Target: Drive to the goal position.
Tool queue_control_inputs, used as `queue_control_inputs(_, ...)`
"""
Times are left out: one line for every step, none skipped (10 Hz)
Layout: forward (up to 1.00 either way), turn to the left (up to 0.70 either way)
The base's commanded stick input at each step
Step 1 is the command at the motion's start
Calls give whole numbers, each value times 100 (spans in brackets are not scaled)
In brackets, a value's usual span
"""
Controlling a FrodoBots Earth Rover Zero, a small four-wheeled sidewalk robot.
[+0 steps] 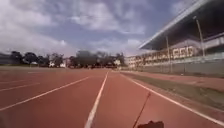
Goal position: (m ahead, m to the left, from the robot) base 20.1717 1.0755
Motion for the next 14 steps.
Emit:
queue_control_inputs(70, 0)
queue_control_inputs(70, 0)
queue_control_inputs(70, 0)
queue_control_inputs(70, 0)
queue_control_inputs(70, 0)
queue_control_inputs(70, 0)
queue_control_inputs(70, 0)
queue_control_inputs(70, 0)
queue_control_inputs(70, 0)
queue_control_inputs(70, 0)
queue_control_inputs(70, 0)
queue_control_inputs(70, 0)
queue_control_inputs(70, 0)
queue_control_inputs(70, 0)
